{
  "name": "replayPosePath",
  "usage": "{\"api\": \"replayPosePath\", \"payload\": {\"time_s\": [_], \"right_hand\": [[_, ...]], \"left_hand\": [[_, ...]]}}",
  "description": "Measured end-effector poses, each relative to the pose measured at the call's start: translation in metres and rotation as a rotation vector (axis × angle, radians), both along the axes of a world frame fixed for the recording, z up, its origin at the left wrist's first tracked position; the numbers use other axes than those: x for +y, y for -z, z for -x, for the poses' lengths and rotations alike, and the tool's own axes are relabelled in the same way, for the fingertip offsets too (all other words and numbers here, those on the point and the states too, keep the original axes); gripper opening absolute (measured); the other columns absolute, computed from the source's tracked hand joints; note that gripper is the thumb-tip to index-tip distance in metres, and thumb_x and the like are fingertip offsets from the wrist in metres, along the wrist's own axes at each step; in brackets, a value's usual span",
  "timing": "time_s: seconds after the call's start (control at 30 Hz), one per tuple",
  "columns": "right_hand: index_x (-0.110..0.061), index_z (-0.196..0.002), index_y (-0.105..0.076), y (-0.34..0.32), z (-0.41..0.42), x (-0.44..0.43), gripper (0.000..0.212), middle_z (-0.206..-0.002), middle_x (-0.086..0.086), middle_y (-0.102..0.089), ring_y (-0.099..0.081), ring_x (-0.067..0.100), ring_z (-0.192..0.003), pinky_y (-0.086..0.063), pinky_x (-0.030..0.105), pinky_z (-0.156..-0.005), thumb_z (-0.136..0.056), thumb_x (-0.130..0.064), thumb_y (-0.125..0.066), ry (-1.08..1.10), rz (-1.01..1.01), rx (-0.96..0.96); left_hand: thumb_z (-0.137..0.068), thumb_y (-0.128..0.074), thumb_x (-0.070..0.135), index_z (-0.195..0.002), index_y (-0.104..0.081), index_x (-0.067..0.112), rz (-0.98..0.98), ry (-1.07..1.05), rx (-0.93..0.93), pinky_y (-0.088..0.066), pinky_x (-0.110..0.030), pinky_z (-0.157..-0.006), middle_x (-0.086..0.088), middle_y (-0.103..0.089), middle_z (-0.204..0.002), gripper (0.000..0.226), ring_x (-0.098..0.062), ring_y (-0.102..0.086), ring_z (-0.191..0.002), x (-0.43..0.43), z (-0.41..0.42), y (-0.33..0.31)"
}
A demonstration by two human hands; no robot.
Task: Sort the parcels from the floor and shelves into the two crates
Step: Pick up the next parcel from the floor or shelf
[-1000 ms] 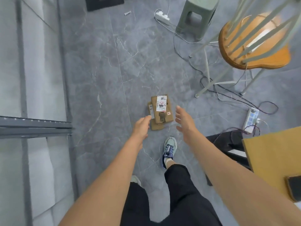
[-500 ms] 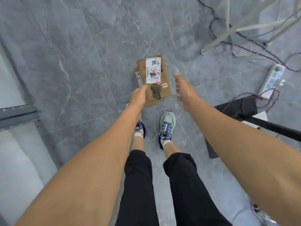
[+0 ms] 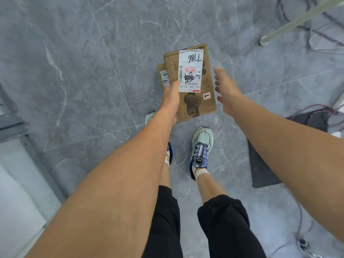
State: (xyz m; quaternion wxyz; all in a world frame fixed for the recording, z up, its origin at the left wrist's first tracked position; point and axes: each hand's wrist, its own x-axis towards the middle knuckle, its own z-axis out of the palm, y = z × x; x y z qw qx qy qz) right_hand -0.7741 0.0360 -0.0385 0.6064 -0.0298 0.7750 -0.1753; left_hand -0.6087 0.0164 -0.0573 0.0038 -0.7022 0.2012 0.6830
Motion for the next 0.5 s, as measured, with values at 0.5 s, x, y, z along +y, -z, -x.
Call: {"api": "replayPosePath", "payload": {"time_s": [0.5], "right_hand": [[-0.037,-0.132,-0.071,-0.016,-0.01,-0.01,0.075,-0.127,-0.005,-0.075,-0.066,0.021,-0.123,-0.046,0.052,-0.111,-0.089,-0.086,-0.034,0.027,0.051,-0.077]], "left_hand": [[-0.108,-0.033,0.049,-0.12,-0.068,0.029,0.061,-0.112,0.076,-0.049,-0.015,-0.053,0.013,-0.074,-0.096,0.042,0.003,-0.069,-0.074,-0.015,0.0,-0.041]]}}
